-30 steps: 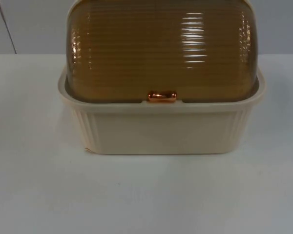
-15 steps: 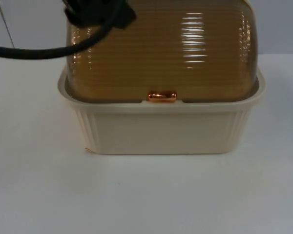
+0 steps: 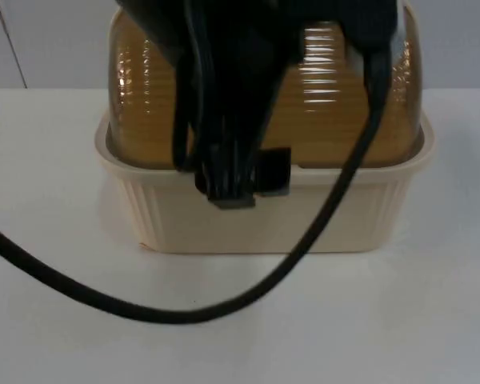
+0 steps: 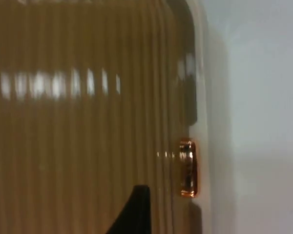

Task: Open the box lid with the left hand, place the block into the box with the right hand, then close the box lid with the left hand.

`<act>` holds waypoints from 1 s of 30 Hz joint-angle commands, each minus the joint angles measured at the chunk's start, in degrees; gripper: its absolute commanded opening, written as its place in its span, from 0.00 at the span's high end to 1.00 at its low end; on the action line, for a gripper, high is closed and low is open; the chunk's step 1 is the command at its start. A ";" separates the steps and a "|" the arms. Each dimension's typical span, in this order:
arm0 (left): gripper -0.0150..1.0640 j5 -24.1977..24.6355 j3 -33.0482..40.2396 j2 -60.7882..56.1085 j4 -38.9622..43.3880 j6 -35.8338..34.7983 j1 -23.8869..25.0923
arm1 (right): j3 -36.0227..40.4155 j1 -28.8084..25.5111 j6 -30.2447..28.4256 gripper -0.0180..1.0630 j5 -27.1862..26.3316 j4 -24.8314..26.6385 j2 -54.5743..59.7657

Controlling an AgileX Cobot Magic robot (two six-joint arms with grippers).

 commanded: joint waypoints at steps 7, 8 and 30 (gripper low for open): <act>0.16 -9.93 7.71 1.38 30.01 -26.07 -5.43 | -0.24 -0.11 -1.20 0.02 0.32 -1.65 -0.20; 0.16 -10.99 9.21 1.38 35.18 -30.82 -5.57 | -0.24 -0.11 -1.20 0.02 0.32 -1.65 -0.20; 0.41 -12.65 14.44 7.29 53.99 -50.63 -6.06 | -0.24 -0.11 -0.78 0.02 0.47 -1.52 -0.20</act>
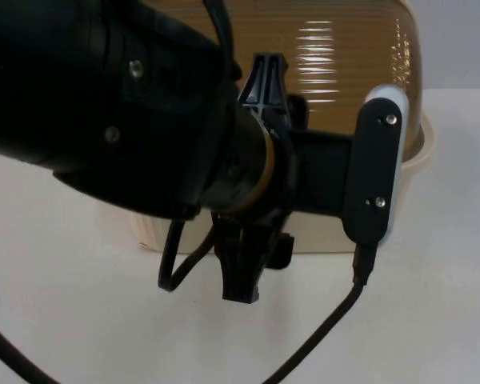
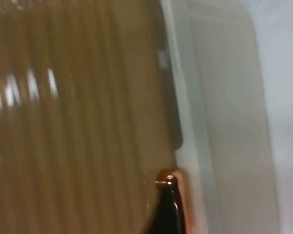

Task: Open the box lid with the left hand, place the block into the box with the right hand, then close the box lid with the left hand.

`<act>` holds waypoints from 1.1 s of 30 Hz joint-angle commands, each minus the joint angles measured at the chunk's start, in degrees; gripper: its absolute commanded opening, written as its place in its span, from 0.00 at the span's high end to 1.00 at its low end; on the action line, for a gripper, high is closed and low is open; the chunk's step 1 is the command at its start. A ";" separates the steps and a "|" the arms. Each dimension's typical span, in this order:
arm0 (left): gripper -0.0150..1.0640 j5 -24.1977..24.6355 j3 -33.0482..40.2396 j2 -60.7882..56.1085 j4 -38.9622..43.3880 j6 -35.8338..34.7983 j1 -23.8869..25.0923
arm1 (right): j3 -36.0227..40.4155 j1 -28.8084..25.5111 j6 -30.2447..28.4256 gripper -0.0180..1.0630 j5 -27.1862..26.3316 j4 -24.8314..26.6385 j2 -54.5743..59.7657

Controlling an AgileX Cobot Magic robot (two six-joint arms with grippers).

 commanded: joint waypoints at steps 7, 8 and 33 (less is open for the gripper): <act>0.91 -0.04 0.11 -0.03 1.64 -1.93 -0.25 | -0.24 -0.11 0.21 0.02 0.23 -0.23 -0.20; 0.96 -0.17 0.11 -0.03 1.63 -2.29 -0.13 | -0.24 -0.11 0.21 0.02 0.23 -0.23 -0.20; 0.99 -4.40 -2.81 0.45 -3.05 -1.41 7.19 | -0.24 -0.11 0.45 0.02 0.12 -0.22 -0.20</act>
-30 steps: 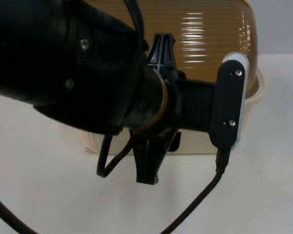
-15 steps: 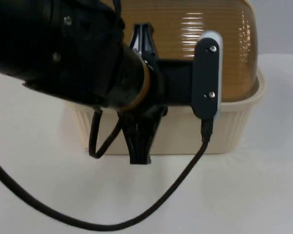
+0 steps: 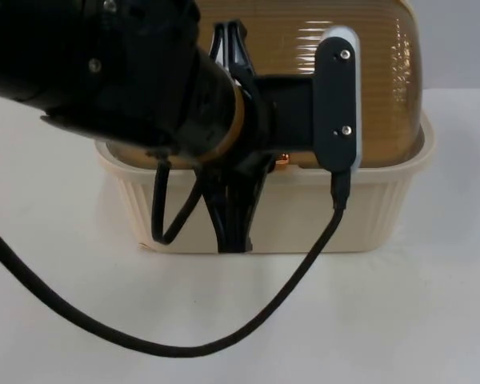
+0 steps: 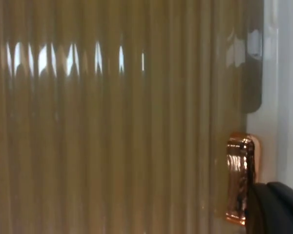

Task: Open the box lid with the left hand, place the block into the box with the right hand, then close the box lid with the left hand.

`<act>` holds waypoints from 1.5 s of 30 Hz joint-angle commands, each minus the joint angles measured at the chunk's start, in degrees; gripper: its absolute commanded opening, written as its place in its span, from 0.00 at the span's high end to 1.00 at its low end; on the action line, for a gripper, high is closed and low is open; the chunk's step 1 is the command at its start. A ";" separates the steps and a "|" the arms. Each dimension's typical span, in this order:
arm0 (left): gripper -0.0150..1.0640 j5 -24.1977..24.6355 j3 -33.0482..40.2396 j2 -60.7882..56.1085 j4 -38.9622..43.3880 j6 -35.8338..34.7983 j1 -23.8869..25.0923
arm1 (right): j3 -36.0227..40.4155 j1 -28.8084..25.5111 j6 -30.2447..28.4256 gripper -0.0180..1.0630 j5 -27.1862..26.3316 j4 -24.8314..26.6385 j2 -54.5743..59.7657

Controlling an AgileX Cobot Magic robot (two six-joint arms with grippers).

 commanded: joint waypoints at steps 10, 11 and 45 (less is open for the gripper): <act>0.99 -2.09 -0.46 1.15 -3.98 2.18 0.14 | -0.24 -0.11 0.34 0.02 -0.09 -0.08 -0.20; 0.99 -2.09 -0.46 1.15 -3.98 2.18 0.14 | -0.24 -0.11 0.34 0.02 -0.09 -0.08 -0.20; 0.99 -0.50 -2.94 4.14 -2.62 2.22 1.39 | -0.24 -0.11 0.34 0.02 0.02 -0.08 -0.20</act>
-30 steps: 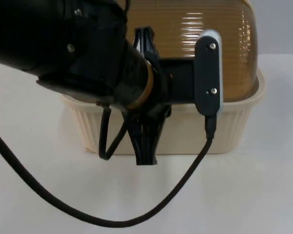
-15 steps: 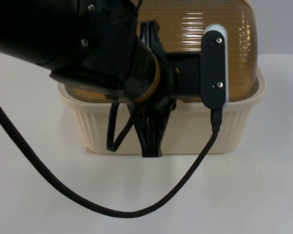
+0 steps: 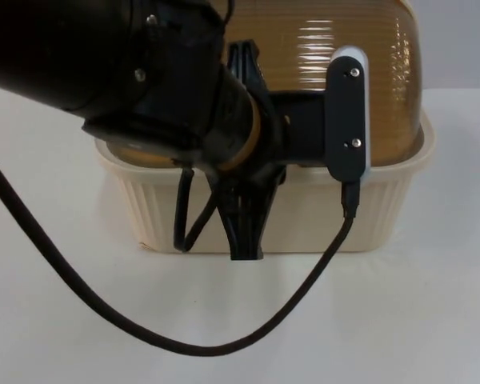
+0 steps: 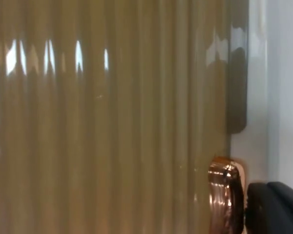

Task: Open the box lid with the left hand, place the block into the box with the right hand, then close the box lid with the left hand.

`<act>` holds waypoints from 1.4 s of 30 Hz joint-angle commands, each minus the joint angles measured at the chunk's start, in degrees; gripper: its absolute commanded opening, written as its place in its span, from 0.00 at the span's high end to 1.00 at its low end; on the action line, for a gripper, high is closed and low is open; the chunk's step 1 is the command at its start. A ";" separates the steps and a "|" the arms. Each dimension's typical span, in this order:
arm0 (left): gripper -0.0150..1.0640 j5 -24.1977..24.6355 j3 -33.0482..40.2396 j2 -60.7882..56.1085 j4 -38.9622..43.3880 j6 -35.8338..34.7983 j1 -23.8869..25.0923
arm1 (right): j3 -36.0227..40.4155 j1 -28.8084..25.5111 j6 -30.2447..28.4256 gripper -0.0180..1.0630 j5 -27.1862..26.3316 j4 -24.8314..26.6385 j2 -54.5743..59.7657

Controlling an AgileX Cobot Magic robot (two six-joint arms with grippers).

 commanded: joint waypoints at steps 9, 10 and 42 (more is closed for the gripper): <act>0.99 0.00 -0.29 0.09 -1.05 0.39 0.44 | -0.24 -0.11 0.34 0.02 0.02 -0.08 -0.20; 0.99 0.00 -0.29 0.09 -1.05 0.39 0.44 | -0.24 -0.11 0.34 0.02 0.02 -0.08 -0.20; 0.99 3.78 -5.82 0.09 -1.89 5.57 0.44 | -0.24 -0.11 0.34 0.02 0.15 -0.08 -0.20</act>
